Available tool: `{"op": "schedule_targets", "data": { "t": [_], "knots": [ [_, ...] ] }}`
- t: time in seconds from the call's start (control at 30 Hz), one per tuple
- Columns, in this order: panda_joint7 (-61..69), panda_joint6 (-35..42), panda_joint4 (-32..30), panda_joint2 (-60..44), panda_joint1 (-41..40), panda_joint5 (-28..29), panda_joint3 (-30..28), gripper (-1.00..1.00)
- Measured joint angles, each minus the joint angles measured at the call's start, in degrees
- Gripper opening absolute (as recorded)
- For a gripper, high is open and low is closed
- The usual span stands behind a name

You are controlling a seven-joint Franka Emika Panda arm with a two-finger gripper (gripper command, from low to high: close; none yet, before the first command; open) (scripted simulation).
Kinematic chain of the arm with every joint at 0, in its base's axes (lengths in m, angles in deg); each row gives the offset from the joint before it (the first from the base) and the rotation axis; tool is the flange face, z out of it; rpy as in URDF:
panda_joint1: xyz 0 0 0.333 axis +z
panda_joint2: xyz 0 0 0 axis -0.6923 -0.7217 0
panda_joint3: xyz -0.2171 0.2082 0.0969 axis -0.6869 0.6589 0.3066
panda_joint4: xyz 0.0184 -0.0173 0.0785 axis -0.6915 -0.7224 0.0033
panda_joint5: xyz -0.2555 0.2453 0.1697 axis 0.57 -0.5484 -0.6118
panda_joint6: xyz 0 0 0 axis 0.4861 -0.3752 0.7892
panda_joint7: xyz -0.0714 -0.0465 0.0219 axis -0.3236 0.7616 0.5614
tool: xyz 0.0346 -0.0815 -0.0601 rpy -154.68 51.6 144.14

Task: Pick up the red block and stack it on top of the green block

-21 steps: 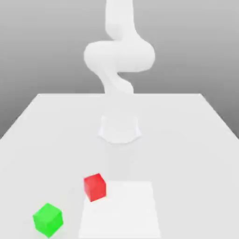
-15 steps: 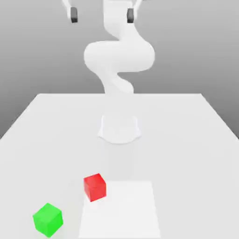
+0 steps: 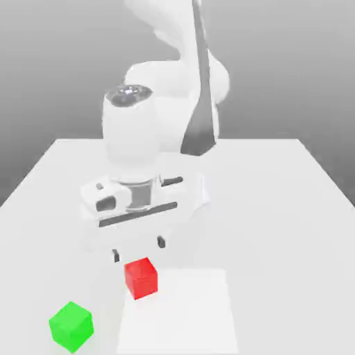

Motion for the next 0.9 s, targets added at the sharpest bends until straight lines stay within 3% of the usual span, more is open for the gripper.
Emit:
{"op": "schedule_targets", "data": {
  "t": [0.23,0.27,0.5,0.7,0.9],
  "knots": [
    [7.92,-8.36,1.38,-10.28,-5.33,-10.76,8.14,0.00],
    [8.31,-9.18,1.48,-11.26,-6.27,-11.36,9.25,-1.00],
    [8.13,-9.09,1.49,-11.25,-6.55,-11.09,9.47,-1.00],
    [1.92,-2.68,0.42,-3.33,-4.09,-2.37,4.77,-1.00],
    [-4.84,4.16,1.12,2.68,-6.30,3.12,4.52,-1.00]
  ]
}}
